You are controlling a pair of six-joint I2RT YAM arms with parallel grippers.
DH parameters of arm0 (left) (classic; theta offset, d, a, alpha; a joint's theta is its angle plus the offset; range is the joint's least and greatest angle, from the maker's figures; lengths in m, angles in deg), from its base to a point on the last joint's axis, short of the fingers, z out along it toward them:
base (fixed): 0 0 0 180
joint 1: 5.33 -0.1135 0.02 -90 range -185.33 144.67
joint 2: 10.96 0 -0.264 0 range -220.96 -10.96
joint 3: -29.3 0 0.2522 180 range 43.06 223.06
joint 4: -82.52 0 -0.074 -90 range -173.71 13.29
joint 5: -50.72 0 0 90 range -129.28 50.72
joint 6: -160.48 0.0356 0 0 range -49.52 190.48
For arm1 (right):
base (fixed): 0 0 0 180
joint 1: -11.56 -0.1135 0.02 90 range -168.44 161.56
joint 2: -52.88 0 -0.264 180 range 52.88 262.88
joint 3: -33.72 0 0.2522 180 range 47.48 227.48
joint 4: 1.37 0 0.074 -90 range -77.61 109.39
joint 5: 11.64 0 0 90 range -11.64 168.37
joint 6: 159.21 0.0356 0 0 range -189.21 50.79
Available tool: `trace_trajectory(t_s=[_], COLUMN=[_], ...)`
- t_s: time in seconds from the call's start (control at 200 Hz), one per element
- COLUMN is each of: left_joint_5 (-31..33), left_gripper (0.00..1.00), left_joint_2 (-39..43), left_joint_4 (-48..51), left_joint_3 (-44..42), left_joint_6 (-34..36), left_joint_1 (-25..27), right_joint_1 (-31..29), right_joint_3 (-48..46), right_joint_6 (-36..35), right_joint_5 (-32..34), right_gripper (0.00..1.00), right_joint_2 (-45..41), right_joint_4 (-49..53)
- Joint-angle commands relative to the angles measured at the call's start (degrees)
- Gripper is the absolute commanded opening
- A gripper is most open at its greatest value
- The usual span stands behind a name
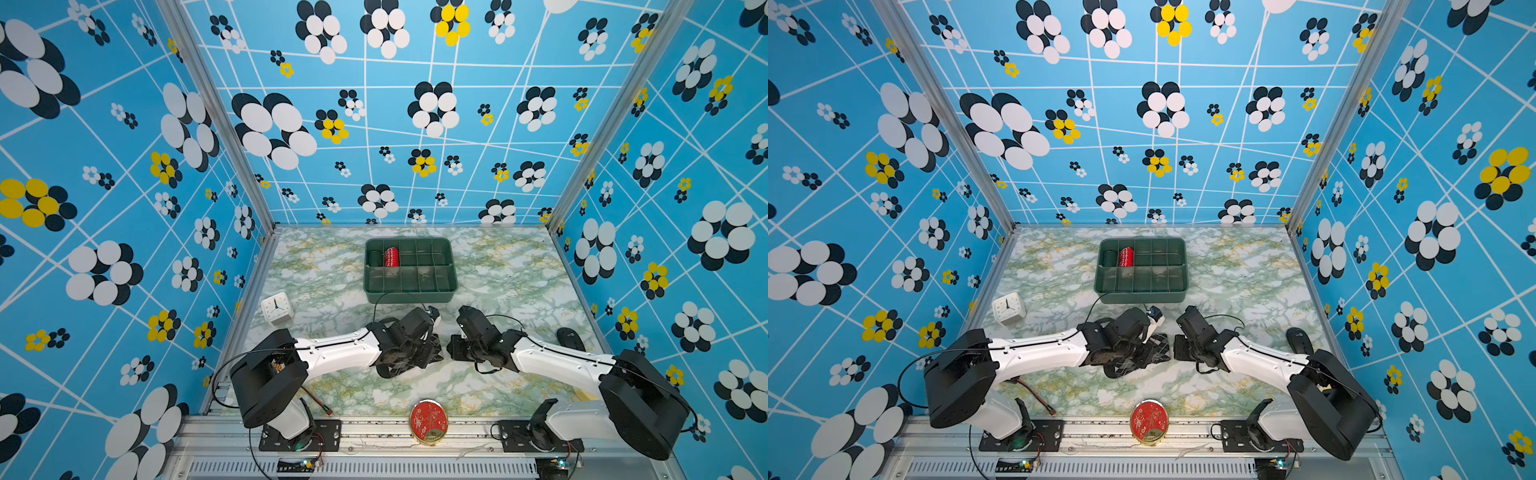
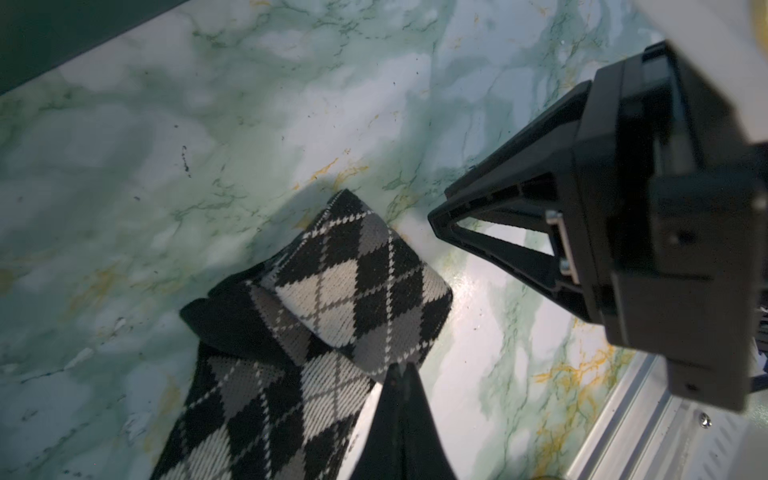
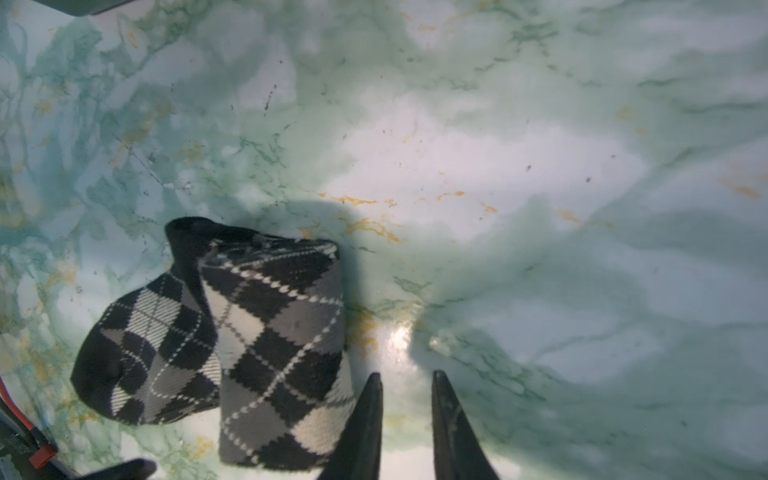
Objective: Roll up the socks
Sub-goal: 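Roll the sock cuff over with the right gripper toward the left gripper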
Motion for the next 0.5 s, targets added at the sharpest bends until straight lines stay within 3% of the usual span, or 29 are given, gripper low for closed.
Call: trace_trajectory(t_s=[0.0, 0.495], left_joint_5=[2.0, 3.51], left_gripper=[0.0, 0.0], left_joint_2=[-2.51, -6.82], left_joint_4=[-0.1, -0.58], left_joint_3=[1.07, 1.01], left_joint_6=[-0.4, -1.58], left_joint_1=[-0.41, -2.96], right_joint_1=[0.29, 0.28], right_joint_3=[0.91, 1.57], right_joint_6=[0.55, 0.16], right_joint_5=[-0.88, -1.69], right_gripper=[0.24, 0.24], right_joint_2=[0.89, 4.42], right_joint_4=[-1.41, -3.3])
